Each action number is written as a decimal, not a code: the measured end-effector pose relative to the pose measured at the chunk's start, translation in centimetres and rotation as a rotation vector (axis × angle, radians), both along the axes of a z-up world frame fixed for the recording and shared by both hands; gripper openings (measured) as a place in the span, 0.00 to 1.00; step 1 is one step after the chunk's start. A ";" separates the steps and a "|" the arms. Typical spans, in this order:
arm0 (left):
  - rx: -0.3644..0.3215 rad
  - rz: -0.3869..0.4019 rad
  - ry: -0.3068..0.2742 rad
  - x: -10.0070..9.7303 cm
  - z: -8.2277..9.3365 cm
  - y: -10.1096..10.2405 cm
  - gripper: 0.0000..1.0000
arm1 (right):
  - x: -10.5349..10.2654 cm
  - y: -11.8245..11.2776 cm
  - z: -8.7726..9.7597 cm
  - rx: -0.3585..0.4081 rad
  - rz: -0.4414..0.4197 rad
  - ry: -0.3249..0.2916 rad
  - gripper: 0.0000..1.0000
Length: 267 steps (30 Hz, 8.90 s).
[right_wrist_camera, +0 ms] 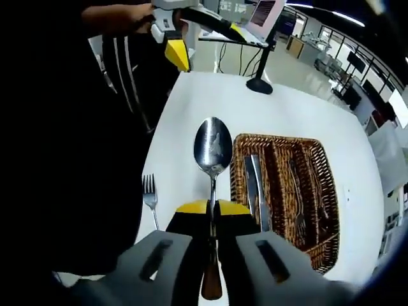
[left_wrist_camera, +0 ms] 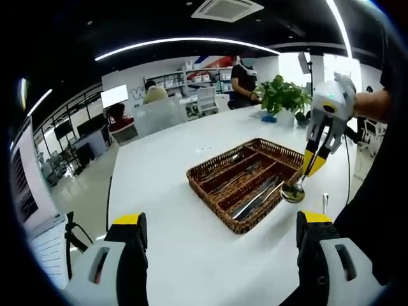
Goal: Arrange the knives, forks, and spoons in their matching storage slots by inserting each utensil handle-first until every utensil is classified and aligned in the correct compartment
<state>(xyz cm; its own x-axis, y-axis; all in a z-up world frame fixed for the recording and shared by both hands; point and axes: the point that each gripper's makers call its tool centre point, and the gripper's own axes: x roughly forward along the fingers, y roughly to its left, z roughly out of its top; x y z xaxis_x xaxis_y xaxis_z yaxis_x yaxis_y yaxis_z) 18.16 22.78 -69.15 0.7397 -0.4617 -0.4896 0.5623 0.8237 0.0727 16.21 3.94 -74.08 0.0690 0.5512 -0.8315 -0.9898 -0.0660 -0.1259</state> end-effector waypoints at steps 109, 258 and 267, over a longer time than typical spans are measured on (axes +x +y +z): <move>-0.036 -0.031 -0.064 0.0 0.5 -0.4 0.99 | 19.3 1.1 8.7 0.008 -0.051 -0.256 0.00; -0.009 -0.031 0.039 -0.8 -1.3 -1.4 0.99 | 25.7 3.3 -5.2 0.194 -0.158 -0.103 0.71; -0.084 -0.018 -0.019 0.7 0.3 -1.5 0.99 | 23.1 -1.0 0.5 0.344 -0.338 -0.169 0.92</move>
<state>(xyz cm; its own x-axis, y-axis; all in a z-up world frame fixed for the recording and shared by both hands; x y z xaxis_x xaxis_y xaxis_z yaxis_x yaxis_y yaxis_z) 18.87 21.33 -68.89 0.7394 -0.5141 -0.4346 0.5767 0.8169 0.0148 39.26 2.97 -73.57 0.4089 0.7149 -0.5672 -0.9125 0.3279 -0.2445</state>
